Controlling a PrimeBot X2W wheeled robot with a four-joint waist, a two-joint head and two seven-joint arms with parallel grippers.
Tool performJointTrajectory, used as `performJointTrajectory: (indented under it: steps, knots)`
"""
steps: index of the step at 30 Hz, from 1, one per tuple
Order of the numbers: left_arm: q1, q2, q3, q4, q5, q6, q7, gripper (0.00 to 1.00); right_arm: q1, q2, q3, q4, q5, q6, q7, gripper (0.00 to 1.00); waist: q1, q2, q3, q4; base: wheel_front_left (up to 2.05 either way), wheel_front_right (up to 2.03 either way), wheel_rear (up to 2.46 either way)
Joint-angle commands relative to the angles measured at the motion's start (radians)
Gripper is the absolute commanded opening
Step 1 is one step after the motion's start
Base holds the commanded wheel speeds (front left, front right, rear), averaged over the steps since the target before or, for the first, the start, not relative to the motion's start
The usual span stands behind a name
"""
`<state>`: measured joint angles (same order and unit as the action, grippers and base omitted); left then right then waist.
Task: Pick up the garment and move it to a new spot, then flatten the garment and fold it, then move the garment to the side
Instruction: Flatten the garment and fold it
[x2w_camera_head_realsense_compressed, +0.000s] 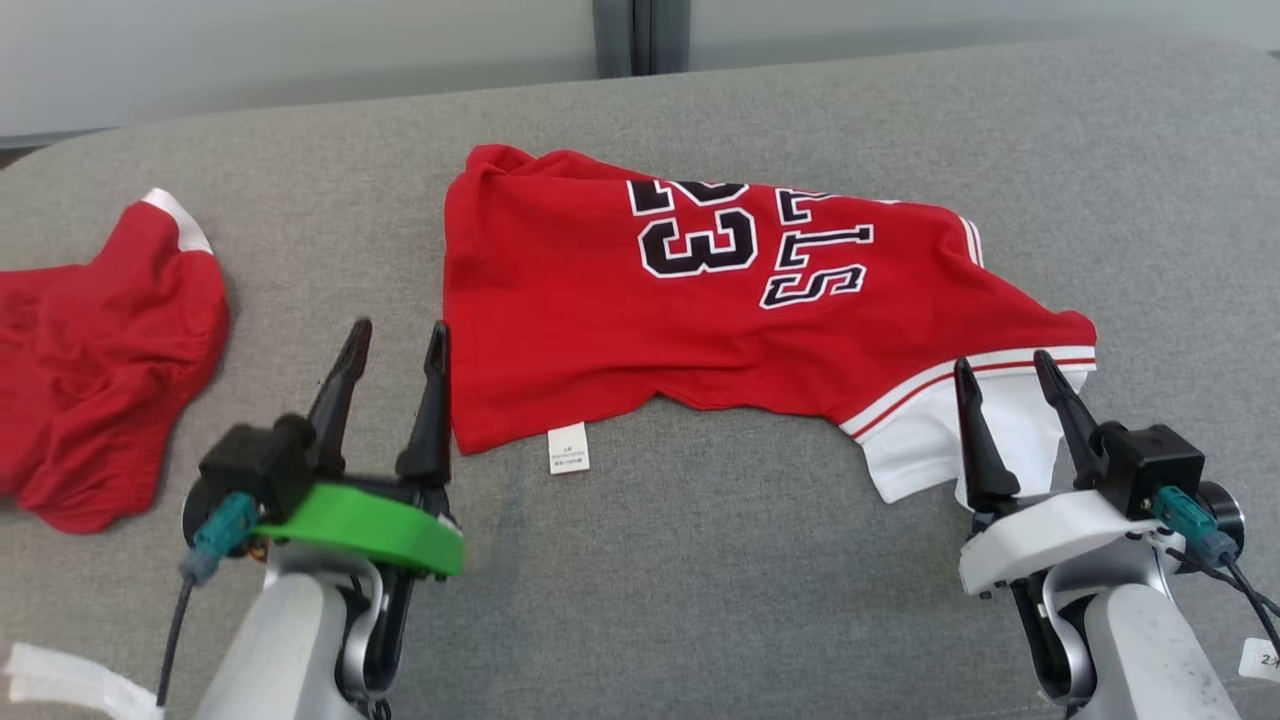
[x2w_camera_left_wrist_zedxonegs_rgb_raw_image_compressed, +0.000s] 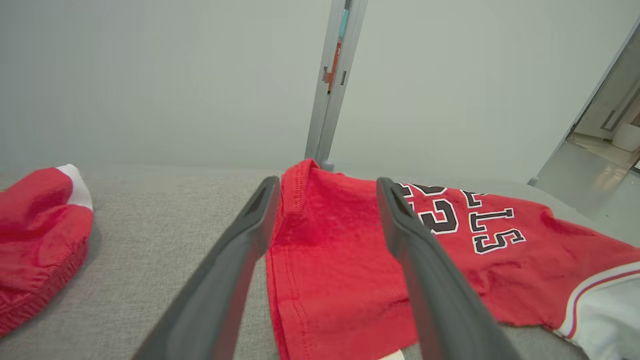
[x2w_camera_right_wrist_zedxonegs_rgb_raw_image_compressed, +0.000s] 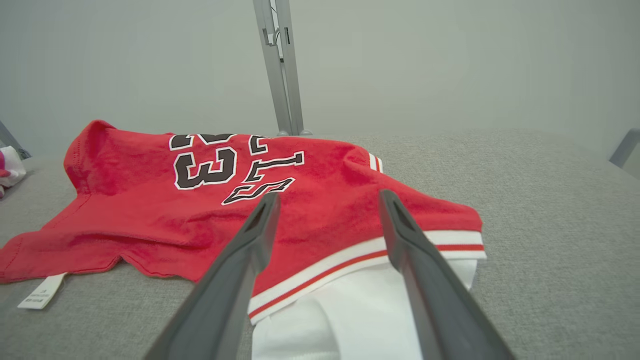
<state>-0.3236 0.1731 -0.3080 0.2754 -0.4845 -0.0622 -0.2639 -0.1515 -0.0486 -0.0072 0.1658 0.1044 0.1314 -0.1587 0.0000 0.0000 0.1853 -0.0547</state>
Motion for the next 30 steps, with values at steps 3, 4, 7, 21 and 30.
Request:
performJointTrajectory:
  steps: [3,4,7,21,30]
  knots:
    - [0.096,-0.02,0.041,-0.008,0.043,-0.012,0.0,1.0,0.033,-0.003,-0.017,0.014,0.008,-0.001,0.014,1.0,0.0,0.0,-0.079,0.032,0.0,0.0,0.0]
    - [0.122,-0.027,0.053,-0.011,0.051,-0.017,0.0,1.0,0.041,-0.003,-0.024,0.017,0.008,-0.001,0.017,1.0,0.0,0.0,-0.091,0.033,0.0,0.0,0.0]
    - [0.184,-0.043,0.093,-0.016,0.073,-0.026,0.0,1.0,0.06,-0.003,-0.031,0.023,0.004,-0.001,0.033,1.0,0.0,0.0,-0.115,0.036,0.0,0.0,0.0]
    - [0.318,-0.072,0.248,-0.05,0.15,-0.051,-0.001,1.0,0.13,-0.003,-0.063,0.004,-0.027,-0.001,0.064,1.0,0.0,0.0,-0.18,0.048,0.0,0.0,0.0]
    - [0.321,-0.084,0.284,-0.046,0.16,-0.061,-0.001,1.0,0.145,-0.003,-0.042,-0.026,-0.023,-0.001,0.053,1.0,0.0,0.0,-0.174,0.039,0.0,0.0,0.0]
